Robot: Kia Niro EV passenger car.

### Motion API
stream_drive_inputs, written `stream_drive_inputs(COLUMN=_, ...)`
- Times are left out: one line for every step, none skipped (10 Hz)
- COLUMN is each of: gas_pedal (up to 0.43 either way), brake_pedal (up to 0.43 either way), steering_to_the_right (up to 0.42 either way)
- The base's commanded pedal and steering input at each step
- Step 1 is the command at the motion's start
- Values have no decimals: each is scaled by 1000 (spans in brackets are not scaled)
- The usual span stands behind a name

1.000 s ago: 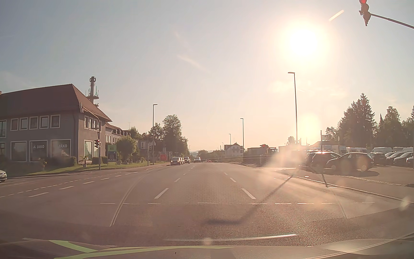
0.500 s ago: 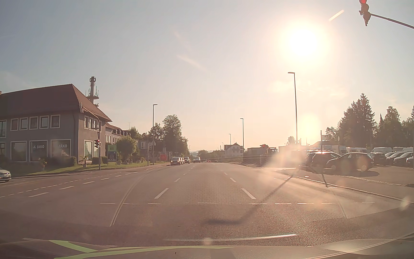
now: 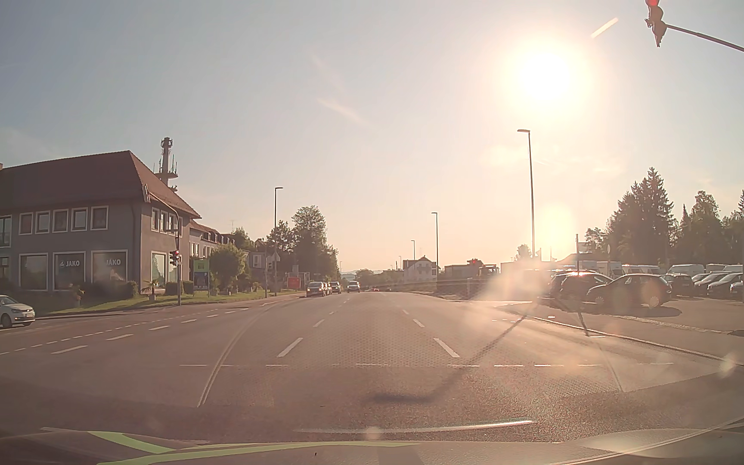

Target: Follow the waypoints while adhering to traffic rules and regulations

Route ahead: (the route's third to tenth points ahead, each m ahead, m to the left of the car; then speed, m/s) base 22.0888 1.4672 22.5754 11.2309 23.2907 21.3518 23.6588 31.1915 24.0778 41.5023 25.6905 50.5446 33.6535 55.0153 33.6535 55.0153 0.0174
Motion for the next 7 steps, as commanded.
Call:
stream_drive_inputs(gas_pedal=0, brake_pedal=287, steering_to_the_right=0)
stream_drive_inputs(gas_pedal=0, brake_pedal=287, steering_to_the_right=0)
stream_drive_inputs(gas_pedal=0, brake_pedal=287, steering_to_the_right=0)
stream_drive_inputs(gas_pedal=0, brake_pedal=287, steering_to_the_right=0)
stream_drive_inputs(gas_pedal=0, brake_pedal=287, steering_to_the_right=0)
stream_drive_inputs(gas_pedal=0, brake_pedal=287, steering_to_the_right=0)
stream_drive_inputs(gas_pedal=0, brake_pedal=280, steering_to_the_right=0)
